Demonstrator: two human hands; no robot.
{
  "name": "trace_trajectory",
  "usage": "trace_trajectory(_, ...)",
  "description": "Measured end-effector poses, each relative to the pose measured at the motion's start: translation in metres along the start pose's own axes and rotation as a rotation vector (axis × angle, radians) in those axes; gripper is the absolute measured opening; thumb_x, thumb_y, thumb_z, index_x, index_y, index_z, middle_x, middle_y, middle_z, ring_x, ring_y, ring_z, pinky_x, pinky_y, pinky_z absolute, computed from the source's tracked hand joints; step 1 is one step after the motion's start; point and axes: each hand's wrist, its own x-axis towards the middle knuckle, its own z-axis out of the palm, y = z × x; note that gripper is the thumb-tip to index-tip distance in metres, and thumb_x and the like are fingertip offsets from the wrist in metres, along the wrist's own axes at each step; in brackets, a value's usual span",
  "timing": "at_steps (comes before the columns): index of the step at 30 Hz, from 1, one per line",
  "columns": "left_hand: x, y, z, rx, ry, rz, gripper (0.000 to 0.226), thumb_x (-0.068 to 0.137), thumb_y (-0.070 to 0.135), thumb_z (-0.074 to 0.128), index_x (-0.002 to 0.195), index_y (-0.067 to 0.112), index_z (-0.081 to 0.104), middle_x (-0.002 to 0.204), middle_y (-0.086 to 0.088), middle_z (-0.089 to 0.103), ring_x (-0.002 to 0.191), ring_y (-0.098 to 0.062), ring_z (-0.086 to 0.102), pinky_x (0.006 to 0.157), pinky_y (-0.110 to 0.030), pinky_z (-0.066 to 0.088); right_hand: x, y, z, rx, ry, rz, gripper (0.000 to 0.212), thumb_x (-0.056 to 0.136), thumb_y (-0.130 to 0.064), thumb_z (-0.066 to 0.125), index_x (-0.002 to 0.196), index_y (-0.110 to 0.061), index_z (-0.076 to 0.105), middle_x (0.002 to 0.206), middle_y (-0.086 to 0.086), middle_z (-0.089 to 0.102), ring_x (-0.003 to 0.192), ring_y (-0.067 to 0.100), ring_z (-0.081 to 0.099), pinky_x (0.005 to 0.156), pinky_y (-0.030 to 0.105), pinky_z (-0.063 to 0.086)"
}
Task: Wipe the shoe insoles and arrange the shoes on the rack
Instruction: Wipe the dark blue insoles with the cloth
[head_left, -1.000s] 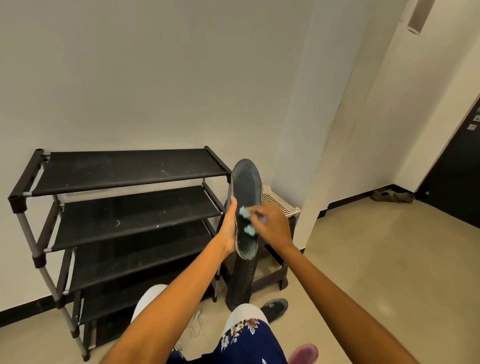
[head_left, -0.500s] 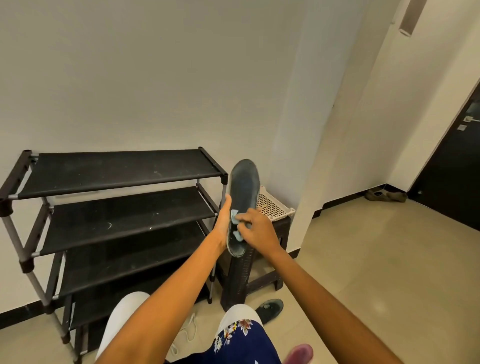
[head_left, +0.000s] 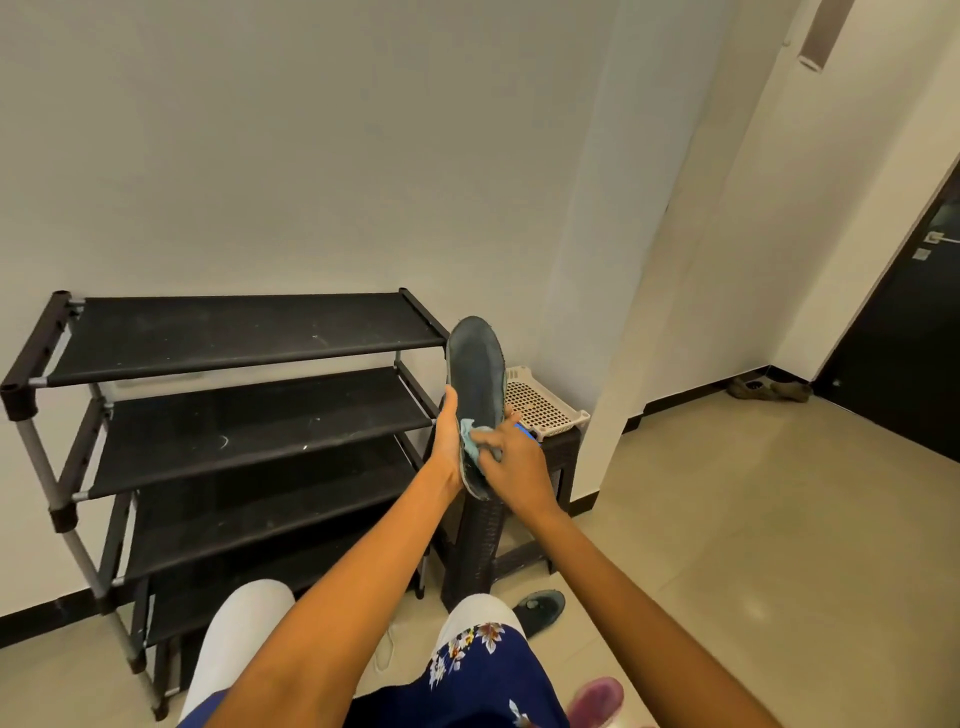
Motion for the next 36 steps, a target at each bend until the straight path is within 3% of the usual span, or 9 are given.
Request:
trace_trajectory(4,-0.011,0.001,-0.002,-0.024,-0.009,-0.001,0.076,0.089,0.069,0.03,0.11,0.002,0.06,0.09,-0.015,0.07,0.083,-0.024,0.067,0.076,-0.035,0.057,-0.014,-0.001,-0.009,0.252,-0.082,0.053,0.022,0.082,-0.001,0.059,0.099,-0.006,0.073,0.092,-0.001,0.067,0.082,0.002,0.058,0.078,0.012,0.048)
trace_trajectory(7,-0.017,0.003,0.004,0.027,0.044,0.05,0.074,0.092,0.063,0.031,0.125,0.002,0.056,0.104,-0.016,0.066,0.093,-0.027,0.064,0.08,-0.038,0.056,-0.005,-0.009,-0.017,0.321,0.127,0.16,0.027,0.085,0.002,0.056,0.105,-0.007,0.071,0.107,0.008,0.067,0.09,0.005,0.057,0.077,0.002,0.041)
trace_trajectory(13,-0.021,0.006,0.006,0.026,0.037,0.042,0.087,0.085,0.072,0.035,0.13,-0.001,0.05,0.11,-0.018,0.063,0.103,-0.029,0.06,0.09,-0.04,0.051,-0.006,-0.028,-0.015,0.023,-0.068,0.083,0.032,0.088,-0.005,0.052,0.118,-0.006,0.064,0.123,0.015,0.06,0.11,0.026,0.056,0.097,0.032,0.043)
trace_trajectory(17,-0.015,0.007,0.002,-0.012,0.046,0.055,0.078,0.088,0.07,0.032,0.12,0.003,0.055,0.097,-0.014,0.062,0.088,-0.024,0.065,0.079,-0.036,0.056,-0.008,-0.02,-0.023,0.169,-0.204,0.062,0.03,0.081,-0.006,0.057,0.105,-0.012,0.073,0.101,0.001,0.071,0.087,0.008,0.062,0.081,0.018,0.05)
trace_trajectory(22,-0.02,-0.002,0.022,0.141,0.054,0.151,0.046,0.101,0.046,0.025,0.108,0.013,0.056,0.083,-0.006,0.064,0.076,-0.017,0.059,0.064,-0.025,0.054,0.016,-0.01,-0.038,0.325,0.163,0.28,0.028,0.089,-0.004,0.051,0.108,-0.013,0.069,0.11,0.008,0.067,0.098,0.022,0.062,0.078,0.025,0.049)
trace_trajectory(27,-0.006,0.002,0.017,0.06,0.029,0.1,0.061,0.094,0.059,0.035,0.108,0.006,0.062,0.092,-0.014,0.066,0.083,-0.025,0.065,0.072,-0.035,0.055,0.022,-0.006,-0.028,0.007,-0.078,0.125,0.035,0.086,-0.011,0.056,0.12,-0.014,0.064,0.114,0.012,0.059,0.102,0.022,0.055,0.081,0.024,0.039)
trace_trajectory(30,-0.002,0.006,0.012,-0.003,0.021,0.107,0.06,0.096,0.056,0.033,0.097,0.003,0.062,0.081,-0.014,0.068,0.065,-0.021,0.069,0.062,-0.029,0.058,0.018,-0.004,-0.028,0.093,-0.19,0.012,0.03,0.08,-0.01,0.062,0.108,-0.014,0.071,0.103,0.006,0.067,0.091,0.014,0.058,0.08,0.023,0.046)
trace_trajectory(32,-0.001,0.006,0.009,-0.04,-0.02,0.077,0.062,0.093,0.059,0.035,0.101,0.003,0.062,0.084,-0.014,0.068,0.071,-0.023,0.069,0.068,-0.031,0.058,0.022,0.0,-0.031,0.166,-0.252,0.001,0.02,0.079,-0.014,0.065,0.098,-0.016,0.074,0.093,0.001,0.07,0.085,0.007,0.059,0.073,0.018,0.047)
trace_trajectory(36,0.004,0.004,0.017,0.099,-0.008,0.102,0.061,0.097,0.056,0.027,0.099,0.007,0.064,0.079,-0.011,0.071,0.07,-0.02,0.069,0.062,-0.028,0.058,0.04,0.011,-0.034,0.214,0.037,0.128,0.015,0.085,-0.019,0.063,0.097,-0.019,0.072,0.089,-0.003,0.07,0.084,0.01,0.064,0.076,0.028,0.054)
